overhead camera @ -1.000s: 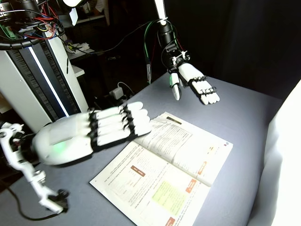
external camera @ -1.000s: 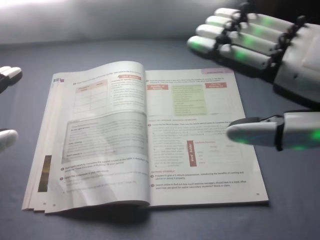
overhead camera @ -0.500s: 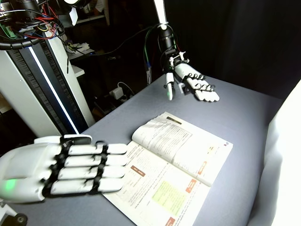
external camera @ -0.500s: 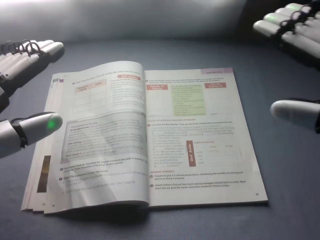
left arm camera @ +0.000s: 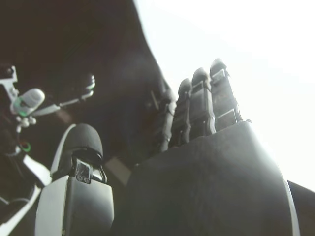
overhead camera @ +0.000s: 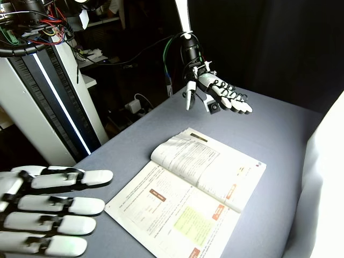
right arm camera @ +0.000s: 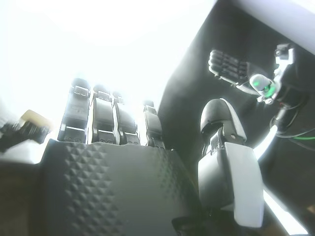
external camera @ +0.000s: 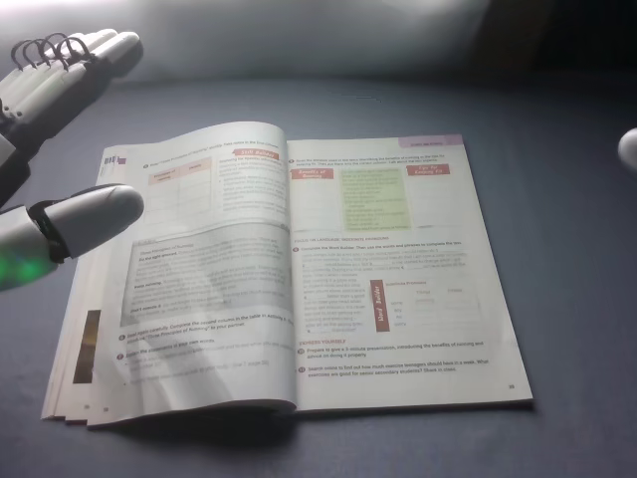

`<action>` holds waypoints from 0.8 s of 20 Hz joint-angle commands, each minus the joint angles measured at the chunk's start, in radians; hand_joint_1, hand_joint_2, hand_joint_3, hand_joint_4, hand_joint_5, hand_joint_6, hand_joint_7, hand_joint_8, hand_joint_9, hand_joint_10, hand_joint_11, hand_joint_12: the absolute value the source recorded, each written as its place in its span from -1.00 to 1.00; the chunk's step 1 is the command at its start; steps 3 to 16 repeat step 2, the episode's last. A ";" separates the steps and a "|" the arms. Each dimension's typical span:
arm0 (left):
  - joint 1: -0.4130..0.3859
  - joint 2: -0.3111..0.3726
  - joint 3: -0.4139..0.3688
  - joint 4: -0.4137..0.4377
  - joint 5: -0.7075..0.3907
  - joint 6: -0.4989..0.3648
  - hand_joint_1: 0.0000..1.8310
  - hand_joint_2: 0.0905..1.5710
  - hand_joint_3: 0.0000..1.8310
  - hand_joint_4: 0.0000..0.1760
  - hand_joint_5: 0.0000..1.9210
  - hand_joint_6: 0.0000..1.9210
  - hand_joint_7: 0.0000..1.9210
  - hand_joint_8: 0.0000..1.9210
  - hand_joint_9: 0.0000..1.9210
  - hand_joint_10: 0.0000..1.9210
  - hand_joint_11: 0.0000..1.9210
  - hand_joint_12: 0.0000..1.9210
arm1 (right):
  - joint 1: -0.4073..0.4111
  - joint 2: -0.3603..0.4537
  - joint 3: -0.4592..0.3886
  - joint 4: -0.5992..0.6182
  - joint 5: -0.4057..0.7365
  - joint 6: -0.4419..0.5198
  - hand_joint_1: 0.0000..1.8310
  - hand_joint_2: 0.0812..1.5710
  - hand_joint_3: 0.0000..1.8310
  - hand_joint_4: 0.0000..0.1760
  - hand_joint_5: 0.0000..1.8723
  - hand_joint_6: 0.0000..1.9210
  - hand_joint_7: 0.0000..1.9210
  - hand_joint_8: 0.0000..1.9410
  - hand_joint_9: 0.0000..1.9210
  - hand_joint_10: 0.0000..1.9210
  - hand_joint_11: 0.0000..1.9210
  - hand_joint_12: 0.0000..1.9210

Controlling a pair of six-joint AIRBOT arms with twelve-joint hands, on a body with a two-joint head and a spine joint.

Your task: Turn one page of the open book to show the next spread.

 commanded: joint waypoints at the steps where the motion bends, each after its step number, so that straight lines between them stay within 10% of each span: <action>1: -0.009 0.002 0.004 -0.034 -0.162 0.001 -0.83 0.67 -0.99 0.26 -1.00 -1.00 -1.00 -1.00 -1.00 -1.00 -0.96 -0.98 | 0.006 0.007 -0.002 0.004 0.172 0.007 -0.77 0.52 -1.00 -0.39 -1.00 -1.00 -1.00 -1.00 -0.98 -0.99 -1.00 -0.77; 16: -0.009 0.003 0.005 -0.038 -0.186 0.002 -0.83 0.67 -0.99 0.26 -1.00 -1.00 -1.00 -1.00 -1.00 -1.00 -0.96 -0.98 | 0.006 0.011 -0.004 0.000 0.195 0.007 -0.77 0.52 -1.00 -0.39 -1.00 -1.00 -1.00 -1.00 -0.98 -0.99 -1.00 -0.77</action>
